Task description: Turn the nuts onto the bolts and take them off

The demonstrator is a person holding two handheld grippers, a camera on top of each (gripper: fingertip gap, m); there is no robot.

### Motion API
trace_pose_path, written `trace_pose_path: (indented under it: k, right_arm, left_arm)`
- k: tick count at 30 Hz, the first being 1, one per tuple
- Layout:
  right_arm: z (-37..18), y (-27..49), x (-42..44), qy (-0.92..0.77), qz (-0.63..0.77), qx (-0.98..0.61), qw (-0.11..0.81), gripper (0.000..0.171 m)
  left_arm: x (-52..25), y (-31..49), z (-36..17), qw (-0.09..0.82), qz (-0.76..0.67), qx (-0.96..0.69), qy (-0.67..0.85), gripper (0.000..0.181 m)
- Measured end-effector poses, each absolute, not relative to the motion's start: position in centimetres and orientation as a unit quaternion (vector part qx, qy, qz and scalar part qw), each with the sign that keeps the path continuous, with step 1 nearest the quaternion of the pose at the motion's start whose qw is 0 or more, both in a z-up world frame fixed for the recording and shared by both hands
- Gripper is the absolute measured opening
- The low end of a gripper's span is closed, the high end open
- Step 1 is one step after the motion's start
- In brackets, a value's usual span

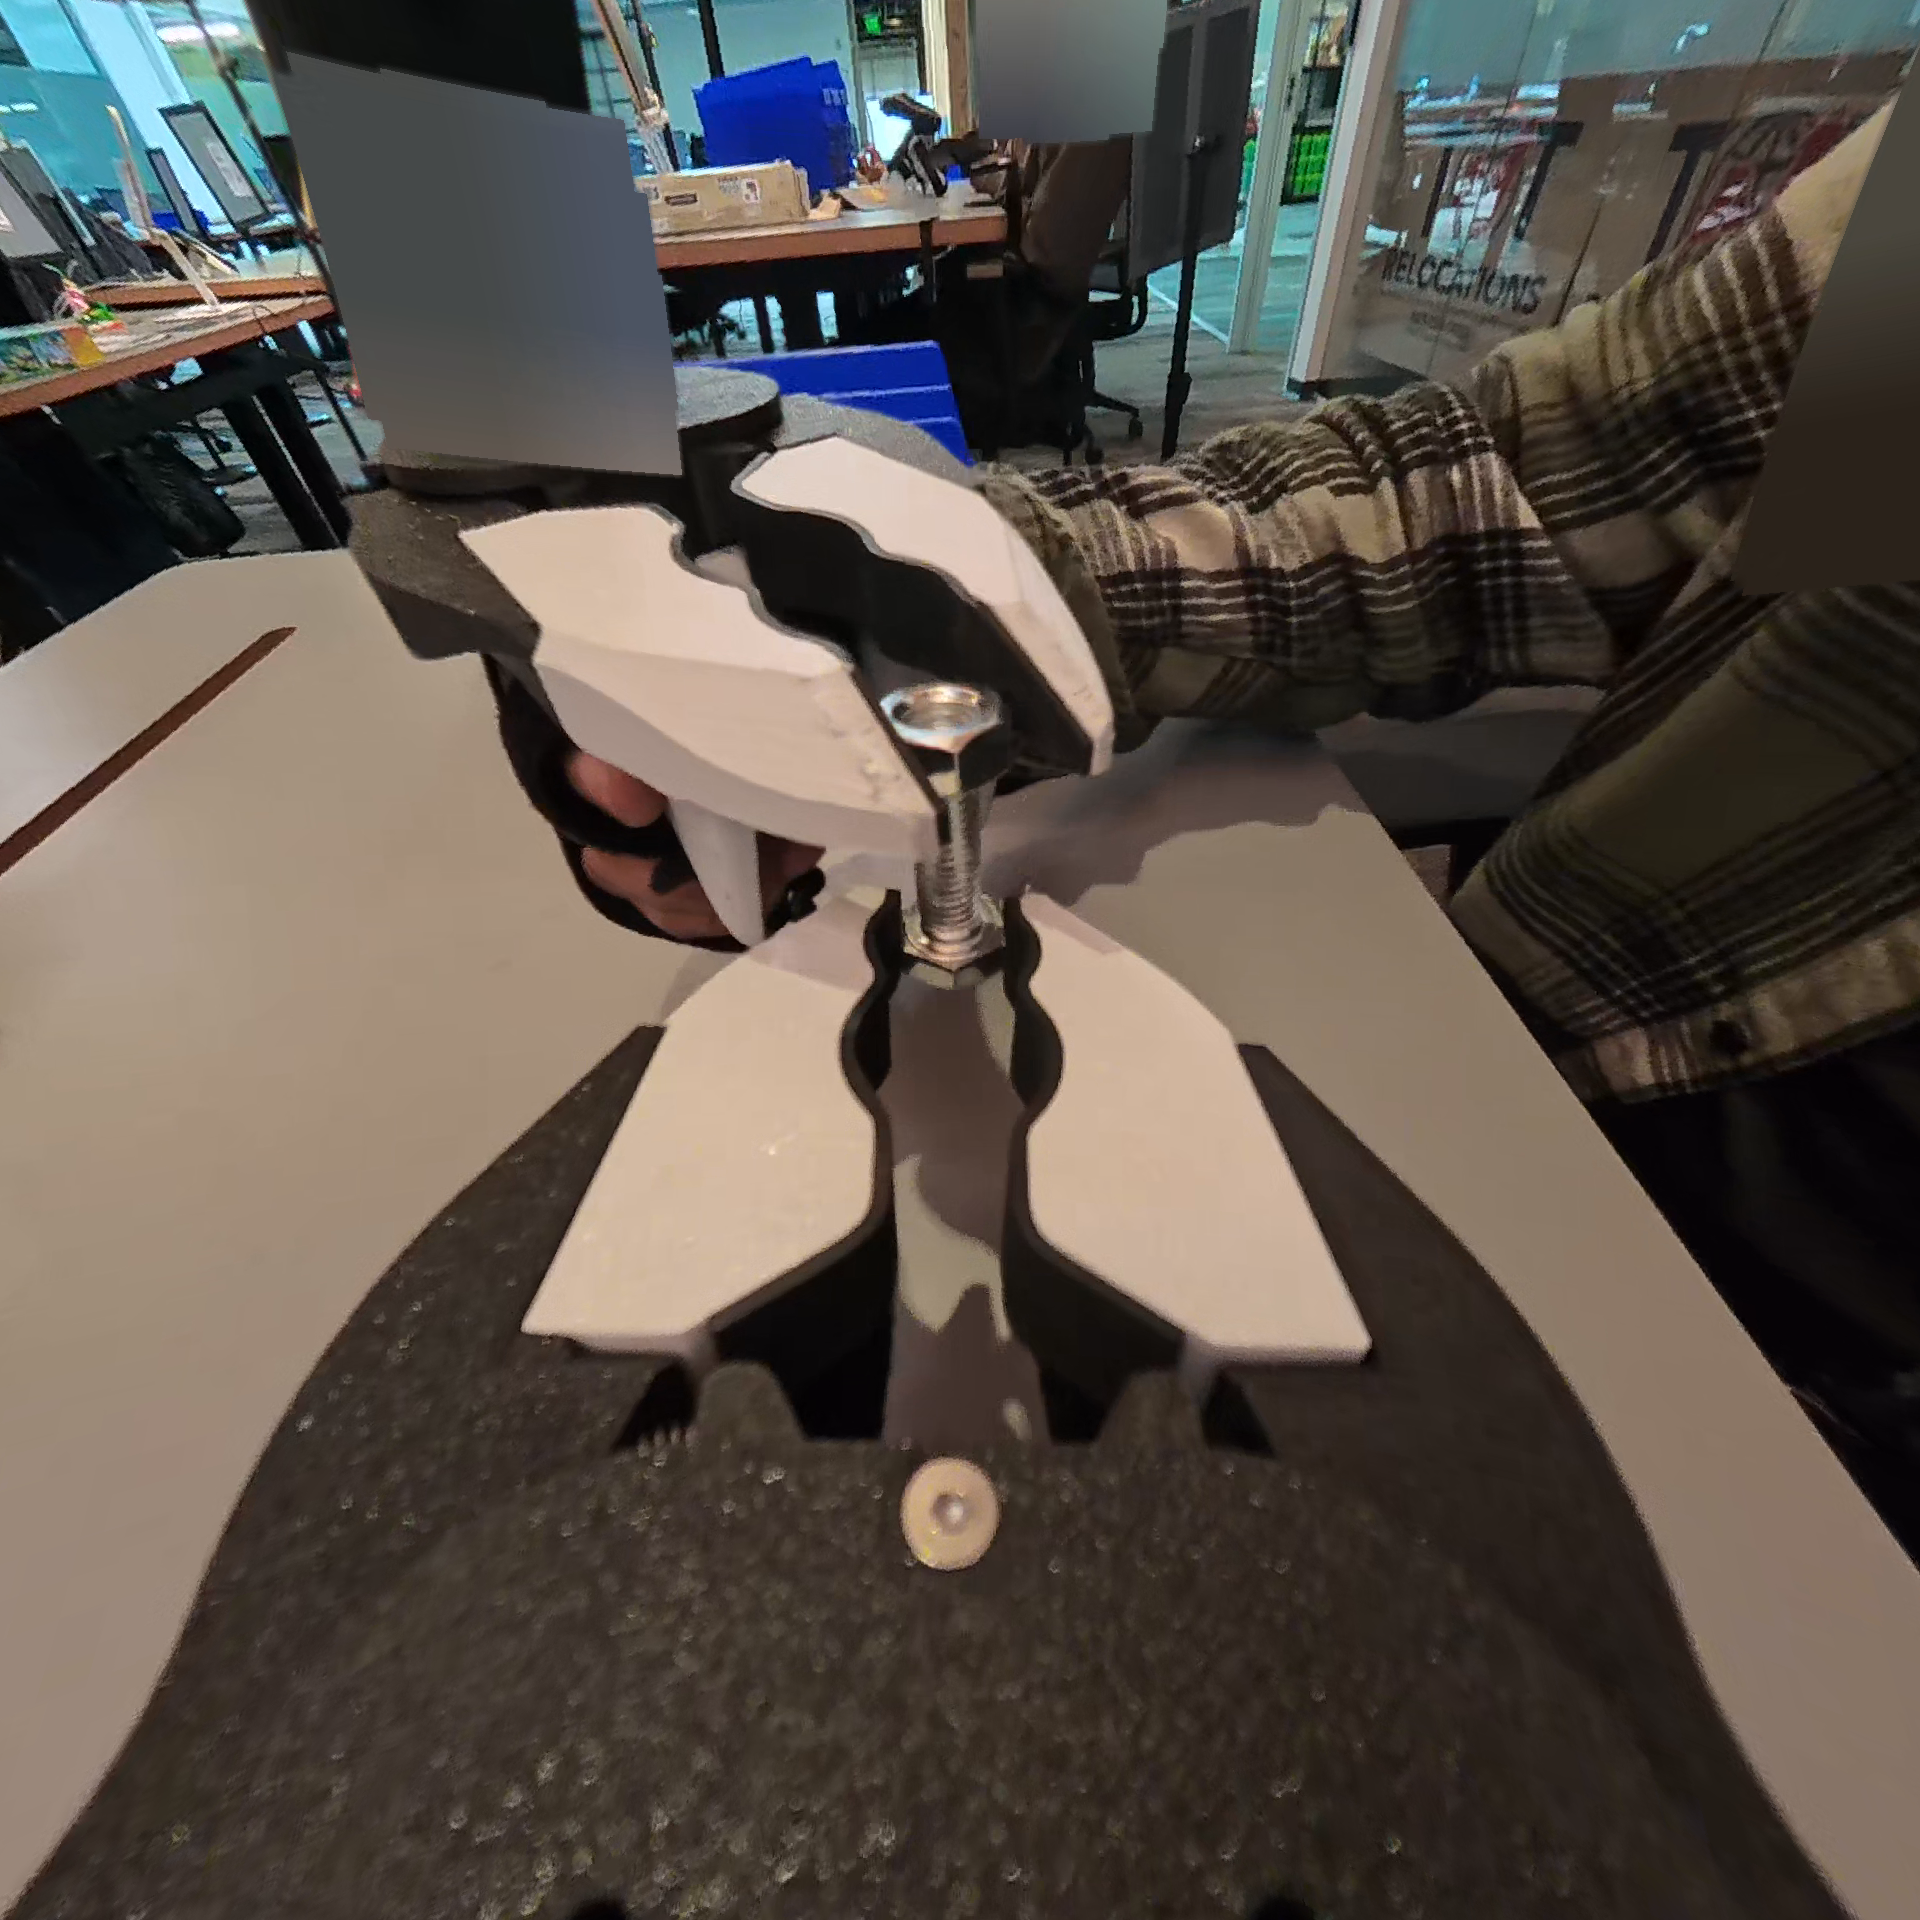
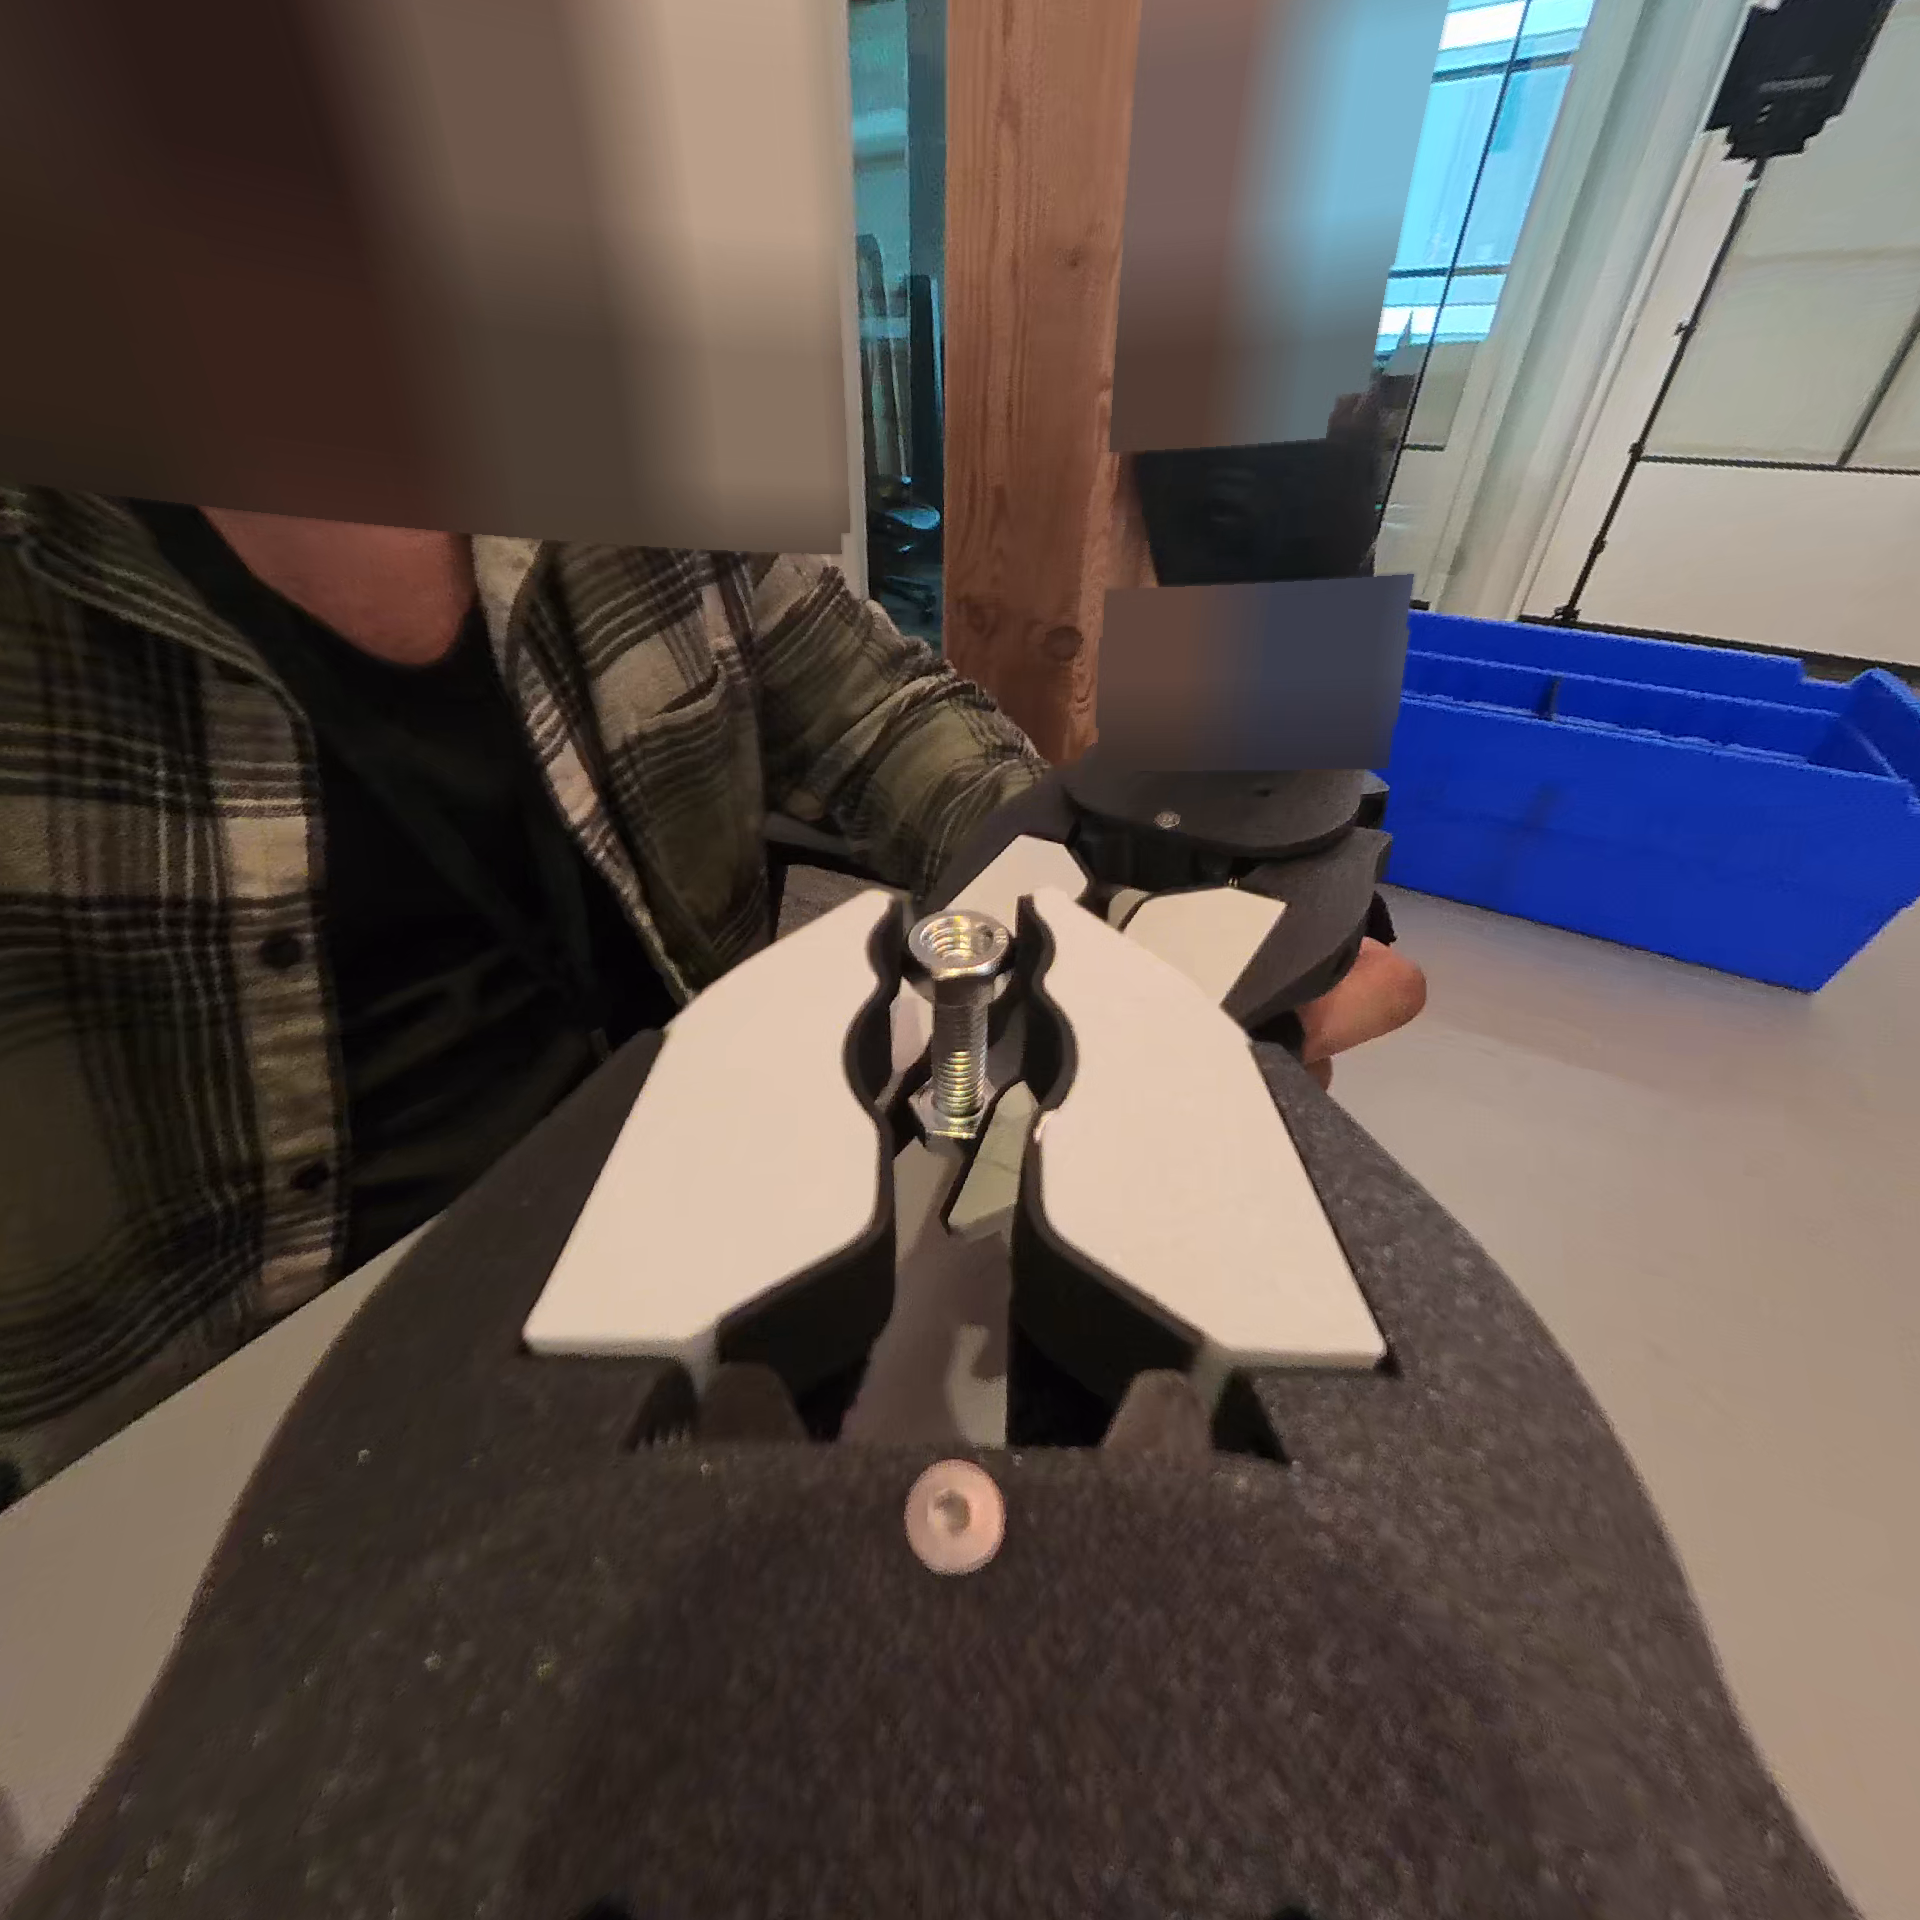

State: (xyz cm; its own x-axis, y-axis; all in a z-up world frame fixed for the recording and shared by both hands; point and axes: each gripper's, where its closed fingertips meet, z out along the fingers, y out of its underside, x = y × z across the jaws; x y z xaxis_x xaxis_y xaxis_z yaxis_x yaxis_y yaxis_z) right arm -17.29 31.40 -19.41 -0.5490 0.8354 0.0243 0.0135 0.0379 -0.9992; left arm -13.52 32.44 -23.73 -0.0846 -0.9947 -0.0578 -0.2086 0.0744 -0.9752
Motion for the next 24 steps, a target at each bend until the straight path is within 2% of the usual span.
trace_pose_path:
  k: [9, 17, 24]
  right_arm:
    - [-20.1, 32.3, -17.4, -0.642, 0.583, -0.365, 0.339, 0.02]
    - [-21.7, 33.7, -17.1, -0.668, 0.489, -0.448, 0.338, 0.02]
    - [-21.7, 33.2, -17.1, -0.671, 0.504, -0.432, 0.331, 0.02]
  left_arm:
    - [-13.4, 33.2, -24.4, 0.442, -0.422, -0.536, 0.582, 0.018]
    - [-13.6, 34.8, -25.9, 0.443, -0.355, -0.583, 0.582, 0.018]
    - [-13.5, 34.2, -25.9, 0.439, -0.36, -0.571, 0.593, 0.018]
